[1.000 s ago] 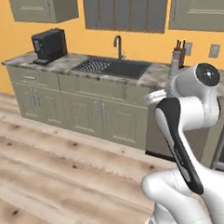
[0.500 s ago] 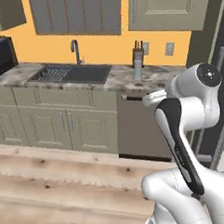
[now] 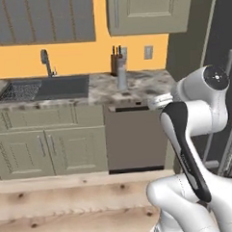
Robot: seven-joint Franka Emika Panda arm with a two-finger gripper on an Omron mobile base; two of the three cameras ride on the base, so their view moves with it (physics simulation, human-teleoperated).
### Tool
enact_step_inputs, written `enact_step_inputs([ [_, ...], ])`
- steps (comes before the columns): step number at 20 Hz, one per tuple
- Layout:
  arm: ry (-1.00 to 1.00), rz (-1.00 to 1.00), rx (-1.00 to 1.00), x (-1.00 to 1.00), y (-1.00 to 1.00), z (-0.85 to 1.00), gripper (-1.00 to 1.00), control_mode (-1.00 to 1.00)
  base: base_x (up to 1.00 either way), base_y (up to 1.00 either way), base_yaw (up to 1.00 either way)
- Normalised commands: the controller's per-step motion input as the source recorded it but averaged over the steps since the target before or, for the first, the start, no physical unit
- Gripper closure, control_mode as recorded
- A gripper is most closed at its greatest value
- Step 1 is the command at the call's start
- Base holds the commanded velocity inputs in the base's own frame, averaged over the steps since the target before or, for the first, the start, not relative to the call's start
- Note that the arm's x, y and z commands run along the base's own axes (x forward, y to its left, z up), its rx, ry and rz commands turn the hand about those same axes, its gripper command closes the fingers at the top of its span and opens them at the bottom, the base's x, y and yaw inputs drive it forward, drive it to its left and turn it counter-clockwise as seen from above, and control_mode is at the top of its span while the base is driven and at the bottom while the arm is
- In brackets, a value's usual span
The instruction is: Move the squash and brussel sprout from the second highest shelf to the top shelf to make space. Then, place the pitcher from the counter on the cleared second highest shelf.
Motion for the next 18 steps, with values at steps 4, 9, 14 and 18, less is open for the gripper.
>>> enact_step_inputs([
  [4, 0.00, 0.00, 0.00, 0.00, 0.00, 0.00, -1.00, 1.00, 0.67, 0.37, -0.39],
  [9, 0.00, 0.00, 0.00, 0.00, 0.00, 0.00, -1.00, 1.00, 0.72, 0.43, -0.38],
  [14, 0.00, 0.00, 0.00, 0.00, 0.00, 0.00, -1.00, 1.00, 0.73, 0.53, -0.34],
  [18, 0.00, 0.00, 0.00, 0.00, 0.00, 0.00, -1.00, 1.00, 0.69, 0.58, -0.30],
])
